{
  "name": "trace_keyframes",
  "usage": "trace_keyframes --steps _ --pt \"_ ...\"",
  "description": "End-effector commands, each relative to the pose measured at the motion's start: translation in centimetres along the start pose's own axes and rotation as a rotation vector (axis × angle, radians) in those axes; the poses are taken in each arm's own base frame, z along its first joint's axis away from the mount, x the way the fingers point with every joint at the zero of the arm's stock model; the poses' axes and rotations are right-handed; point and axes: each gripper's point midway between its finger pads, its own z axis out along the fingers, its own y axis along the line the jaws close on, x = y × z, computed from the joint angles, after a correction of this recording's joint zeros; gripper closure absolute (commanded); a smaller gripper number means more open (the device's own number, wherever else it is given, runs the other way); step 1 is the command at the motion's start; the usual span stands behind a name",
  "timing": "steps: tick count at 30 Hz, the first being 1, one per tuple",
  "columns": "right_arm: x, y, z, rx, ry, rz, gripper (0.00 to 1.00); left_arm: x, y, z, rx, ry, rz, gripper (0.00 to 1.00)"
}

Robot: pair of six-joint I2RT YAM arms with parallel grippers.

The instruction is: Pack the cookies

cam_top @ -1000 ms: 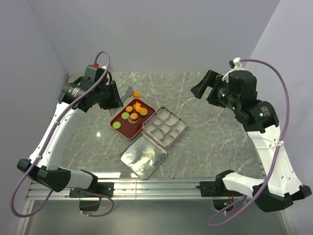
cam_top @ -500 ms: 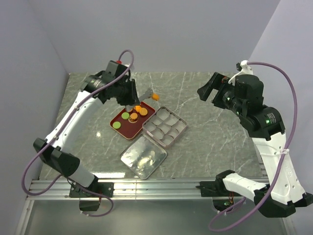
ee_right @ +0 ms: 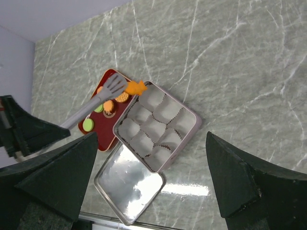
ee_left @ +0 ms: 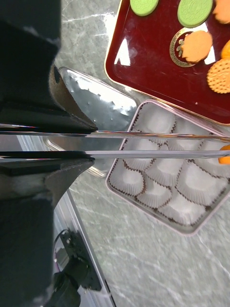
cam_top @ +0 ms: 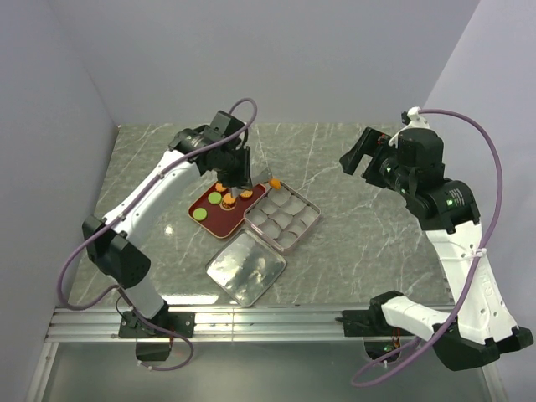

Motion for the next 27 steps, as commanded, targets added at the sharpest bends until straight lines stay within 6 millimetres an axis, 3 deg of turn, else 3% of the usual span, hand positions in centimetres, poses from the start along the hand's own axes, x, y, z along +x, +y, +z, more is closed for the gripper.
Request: trace_keyframes --steps 1,18,27 --pt "-1.0 0.3 0.2 -0.023 -0.034 -0.003 0.0 -0.9 -0.8 0.7 0.01 -0.024 0.042 1.0" --pt "-1.8 0.3 1.5 -0.029 -0.024 0.002 0.0 0.3 -1.4 4.1 0.005 0.021 0.043 0.98" --pt "-1.4 0.2 1.6 -0.03 -0.016 0.002 0.0 1.1 -0.9 4.7 -0.045 0.039 0.05 0.77"
